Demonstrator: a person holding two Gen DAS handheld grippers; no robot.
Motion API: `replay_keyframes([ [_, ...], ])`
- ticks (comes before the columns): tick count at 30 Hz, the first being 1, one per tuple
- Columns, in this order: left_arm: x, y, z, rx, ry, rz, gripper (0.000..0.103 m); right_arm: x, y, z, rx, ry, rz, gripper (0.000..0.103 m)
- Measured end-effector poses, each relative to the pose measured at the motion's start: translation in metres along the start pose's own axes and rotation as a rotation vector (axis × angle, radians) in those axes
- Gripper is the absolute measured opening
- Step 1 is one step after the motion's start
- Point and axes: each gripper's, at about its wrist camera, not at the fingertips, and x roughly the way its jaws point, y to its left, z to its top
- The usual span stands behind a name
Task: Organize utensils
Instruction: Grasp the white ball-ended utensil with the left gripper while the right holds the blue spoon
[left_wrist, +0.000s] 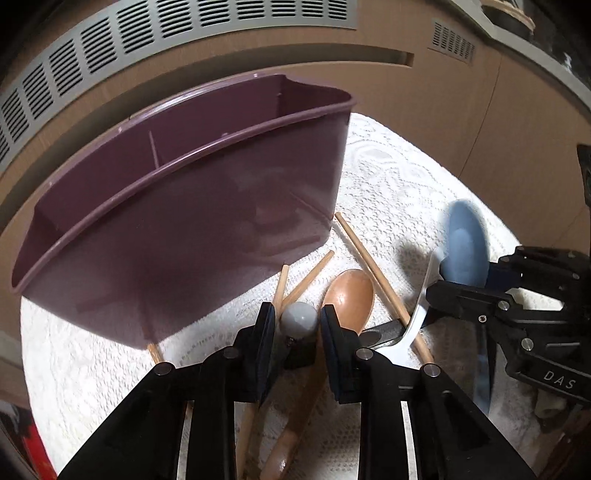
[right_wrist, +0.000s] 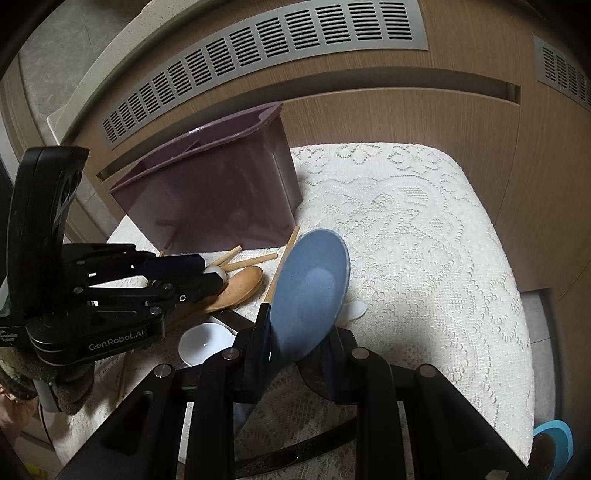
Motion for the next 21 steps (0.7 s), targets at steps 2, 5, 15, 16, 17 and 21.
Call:
replay_keyframes([
  [2, 0.001, -0.003, 0.0, 0.028, -0.002, 0.017, 0.026, 0.004, -0.002, 0.0, 0.006, 0.015, -0.003, 0.023],
  [5, 0.009, -0.011, 0.004, 0.083, 0.008, 0.078, 0.03, 0.008, -0.002, 0.0, 0.005, 0.022, -0.008, 0.023],
  [15, -0.011, 0.013, -0.013, -0.068, -0.008, 0.071, 0.018, 0.007, -0.005, -0.001, 0.005, 0.017, 0.003, 0.023],
  [16, -0.015, 0.014, -0.014, -0.086, -0.021, 0.069, 0.018, 0.007, -0.006, -0.001, 0.005, 0.015, 0.006, 0.023],
  [17, -0.021, 0.015, -0.016, -0.104, -0.042, 0.07, 0.018, 0.006, -0.006, -0.001, 0.006, 0.012, 0.012, 0.023],
  [21, -0.041, 0.012, -0.023, -0.159, -0.116, 0.06, 0.018, 0.006, -0.006, -0.002, 0.009, 0.018, 0.041, 0.015],
])
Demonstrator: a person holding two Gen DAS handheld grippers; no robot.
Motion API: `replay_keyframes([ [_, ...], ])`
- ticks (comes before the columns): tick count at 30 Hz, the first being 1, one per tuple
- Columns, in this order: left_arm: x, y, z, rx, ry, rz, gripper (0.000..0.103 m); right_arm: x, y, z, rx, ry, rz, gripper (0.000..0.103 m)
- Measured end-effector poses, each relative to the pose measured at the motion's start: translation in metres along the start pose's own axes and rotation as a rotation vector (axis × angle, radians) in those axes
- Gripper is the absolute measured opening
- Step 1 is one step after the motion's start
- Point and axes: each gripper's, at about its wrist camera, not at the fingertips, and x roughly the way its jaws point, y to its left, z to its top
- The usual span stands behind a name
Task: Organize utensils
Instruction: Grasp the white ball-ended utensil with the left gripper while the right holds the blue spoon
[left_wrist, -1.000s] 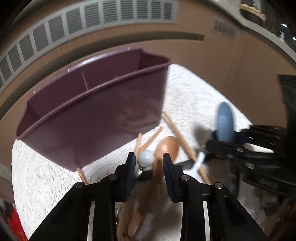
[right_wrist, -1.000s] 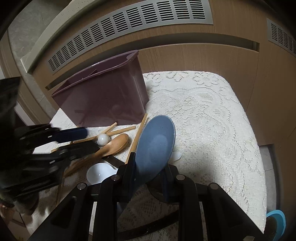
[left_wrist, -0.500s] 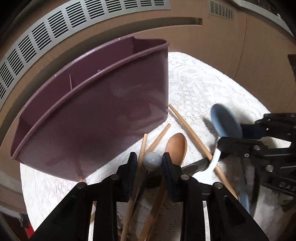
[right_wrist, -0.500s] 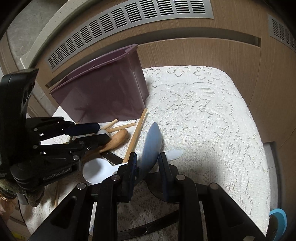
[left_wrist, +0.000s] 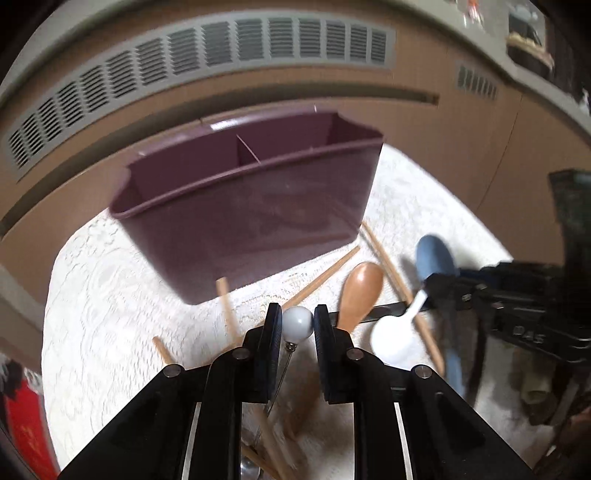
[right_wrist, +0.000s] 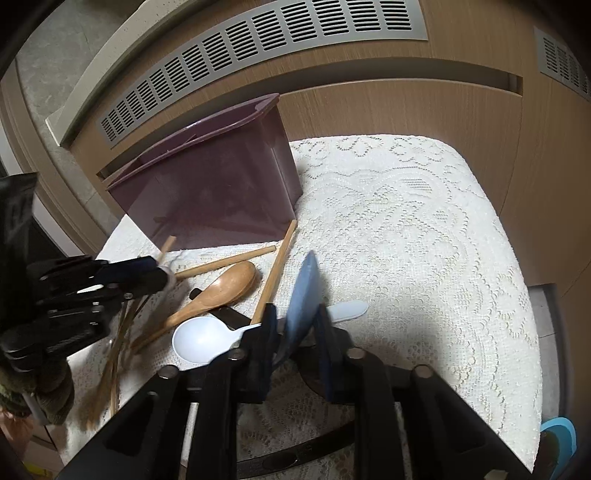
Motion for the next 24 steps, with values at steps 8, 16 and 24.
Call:
replay_keyframes([
  [8, -0.04, 0.015, -0.022, -0.077, -0.04, -0.033, 0.014, -0.009, 0.011, 0.001, 0.005, 0.007, 0.018, 0.012],
  [16, -0.025, 0.022, -0.044, -0.095, 0.058, -0.086, 0.027, -0.01, 0.029, -0.006, -0.054, 0.033, -0.04, 0.011],
  [24, 0.017, 0.011, -0.018, -0.075, 0.129, -0.116, 0.03, -0.018, 0.033, -0.014, -0.102, 0.039, -0.073, 0.013],
])
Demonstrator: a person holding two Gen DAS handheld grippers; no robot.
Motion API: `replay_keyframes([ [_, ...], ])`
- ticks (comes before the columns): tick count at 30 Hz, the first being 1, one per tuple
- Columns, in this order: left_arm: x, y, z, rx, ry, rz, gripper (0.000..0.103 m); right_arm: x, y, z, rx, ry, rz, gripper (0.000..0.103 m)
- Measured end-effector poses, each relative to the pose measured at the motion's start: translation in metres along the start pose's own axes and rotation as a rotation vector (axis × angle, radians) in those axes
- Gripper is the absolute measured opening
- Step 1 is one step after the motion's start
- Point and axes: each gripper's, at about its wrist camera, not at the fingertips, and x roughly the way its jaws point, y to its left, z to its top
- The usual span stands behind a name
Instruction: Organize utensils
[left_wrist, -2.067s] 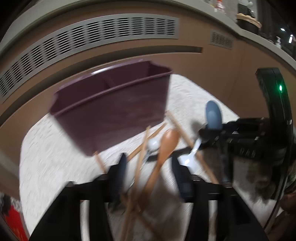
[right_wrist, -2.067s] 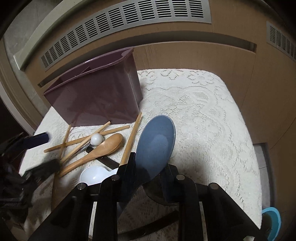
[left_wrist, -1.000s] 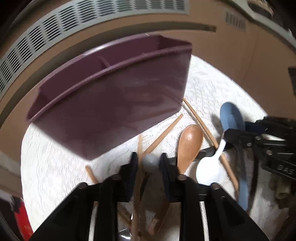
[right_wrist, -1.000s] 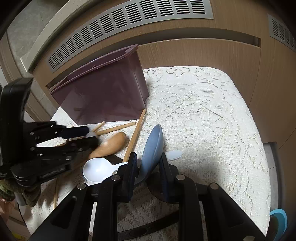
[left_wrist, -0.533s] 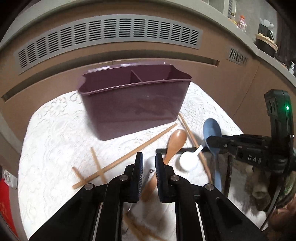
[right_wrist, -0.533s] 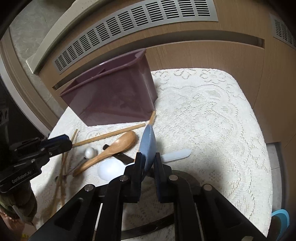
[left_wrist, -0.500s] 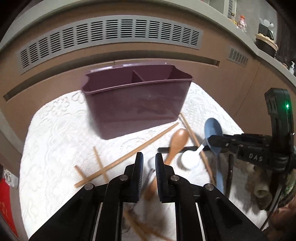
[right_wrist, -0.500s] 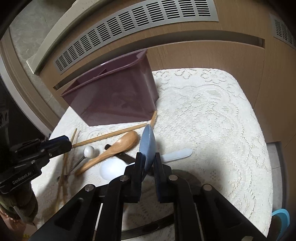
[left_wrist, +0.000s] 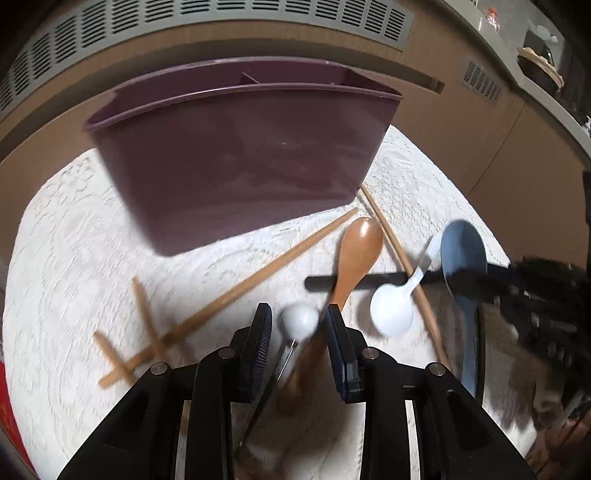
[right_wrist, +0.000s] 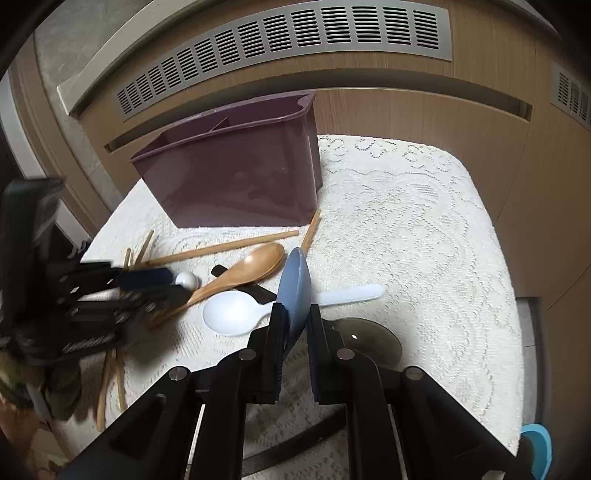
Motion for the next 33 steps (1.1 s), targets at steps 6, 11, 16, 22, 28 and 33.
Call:
replay_keyframes([
  [6, -0.002, -0.002, -0.005, -0.006, -0.029, 0.038, 0.023, 0.004, -0.004, 0.0, 0.014, 0.013, -0.042, 0.068],
  [11, -0.022, 0.007, -0.027, -0.052, -0.091, 0.049, 0.023, 0.014, -0.001, 0.006, 0.015, 0.025, -0.143, 0.068],
  [16, -0.053, 0.012, -0.043, -0.091, -0.19, 0.05, 0.023, 0.021, 0.001, 0.003, 0.009, 0.049, -0.191, 0.067],
  [22, -0.089, 0.011, -0.053, -0.105, -0.272, 0.04, 0.023, 0.018, 0.024, -0.004, -0.083, 0.062, -0.187, 0.03],
  [28, -0.13, 0.002, -0.061, -0.105, -0.357, 0.025, 0.023, -0.032, 0.034, -0.001, -0.084, -0.029, -0.109, 0.007],
  [33, -0.158, -0.009, -0.065, -0.101, -0.419, 0.015, 0.023, -0.067, 0.053, -0.002, -0.133, -0.097, -0.089, 0.007],
])
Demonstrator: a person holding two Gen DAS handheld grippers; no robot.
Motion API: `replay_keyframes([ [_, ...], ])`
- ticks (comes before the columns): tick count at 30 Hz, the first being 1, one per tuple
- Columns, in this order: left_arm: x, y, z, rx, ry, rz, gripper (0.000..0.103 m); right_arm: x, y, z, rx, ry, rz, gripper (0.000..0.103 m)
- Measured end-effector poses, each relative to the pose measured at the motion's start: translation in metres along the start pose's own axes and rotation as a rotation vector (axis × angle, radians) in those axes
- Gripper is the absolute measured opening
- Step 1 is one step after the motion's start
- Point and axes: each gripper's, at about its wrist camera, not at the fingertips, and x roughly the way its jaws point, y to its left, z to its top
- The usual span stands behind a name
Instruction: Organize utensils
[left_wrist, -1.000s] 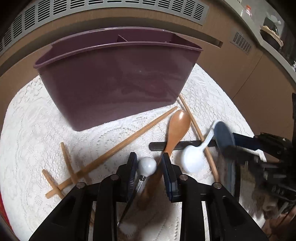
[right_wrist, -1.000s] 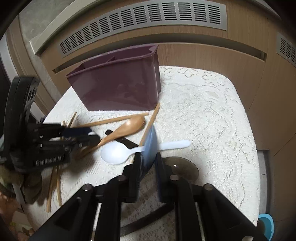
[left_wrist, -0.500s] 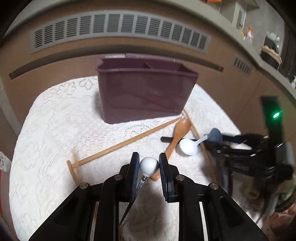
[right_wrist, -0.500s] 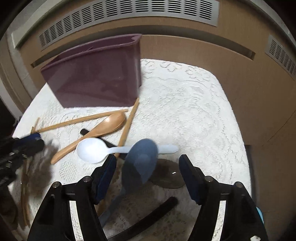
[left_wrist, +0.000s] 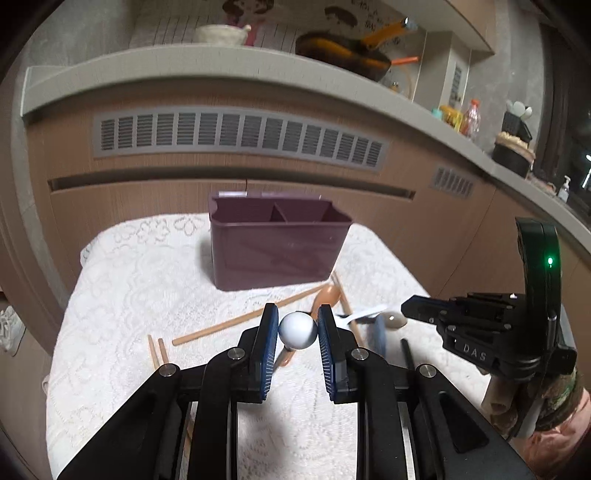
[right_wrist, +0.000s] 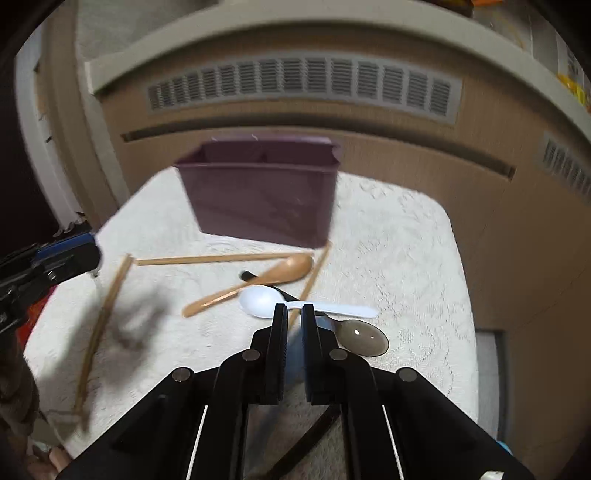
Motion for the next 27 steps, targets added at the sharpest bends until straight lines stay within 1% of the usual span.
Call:
replay_keyframes([
  [3, -0.013, -0.003, 0.002, -0.004, -0.022, -0.001, 0.023, -0.008, 0.001, -0.002, 0.006, -0.007, 0.001, 0.007],
  [5, -0.02, -0.005, 0.002, -0.005, -0.037, 0.003, 0.023, -0.005, -0.003, -0.006, 0.009, -0.004, -0.029, 0.007],
  [6, -0.024, -0.005, 0.003, -0.007, -0.043, 0.001, 0.023, -0.001, -0.006, -0.01, 0.005, 0.007, -0.032, 0.009],
  [8, -0.03, -0.006, 0.003, -0.01, -0.055, -0.001, 0.023, 0.009, -0.011, -0.019, 0.021, 0.041, -0.031, 0.02],
  [10, -0.032, -0.006, 0.004, -0.012, -0.062, -0.005, 0.023, 0.021, -0.016, -0.027, 0.047, 0.073, -0.036, 0.048],
  [11, -0.032, -0.006, 0.004, -0.012, -0.064, -0.006, 0.023, 0.027, -0.017, -0.029, 0.063, 0.083, -0.04, 0.053],
  [12, -0.032, -0.007, 0.005, -0.008, -0.067, -0.005, 0.023, 0.034, -0.018, -0.03, 0.084, 0.095, -0.047, 0.061],
  [13, -0.032, -0.009, 0.005, -0.001, -0.068, -0.002, 0.023, 0.041, -0.018, -0.029, 0.099, 0.109, -0.05, 0.064],
  [16, -0.03, -0.011, 0.003, 0.014, -0.065, 0.004, 0.023, 0.065, -0.017, -0.024, 0.133, 0.149, -0.076, 0.064],
  [19, -0.03, -0.011, 0.001, 0.011, -0.057, -0.001, 0.023, 0.085, -0.009, -0.022, 0.107, 0.192, -0.113, 0.063],
  [20, -0.03, -0.011, 0.0, 0.013, -0.057, 0.0, 0.023, 0.087, -0.007, -0.023, 0.096, 0.2, -0.118, 0.06],
  [21, -0.031, -0.011, 0.0, 0.015, -0.057, 0.001, 0.023, 0.086, -0.005, -0.024, 0.081, 0.194, -0.111, 0.048],
  [22, -0.031, -0.011, 0.0, 0.016, -0.056, 0.001, 0.023, 0.085, -0.003, -0.024, 0.07, 0.198, -0.103, 0.034],
  [23, -0.031, -0.011, 0.0, 0.016, -0.054, 0.0, 0.023, 0.081, -0.003, -0.025, 0.067, 0.202, -0.08, 0.032],
  [24, -0.031, -0.011, 0.0, 0.013, -0.052, -0.002, 0.023, 0.077, -0.003, -0.025, 0.07, 0.198, -0.061, 0.027],
  [25, -0.032, -0.01, 0.0, 0.009, -0.052, -0.004, 0.023, 0.07, -0.004, -0.025, 0.072, 0.19, -0.045, 0.024],
  [27, -0.033, -0.009, 0.0, 0.001, -0.051, -0.012, 0.023, 0.054, -0.003, -0.025, 0.066, 0.162, -0.019, 0.023],
])
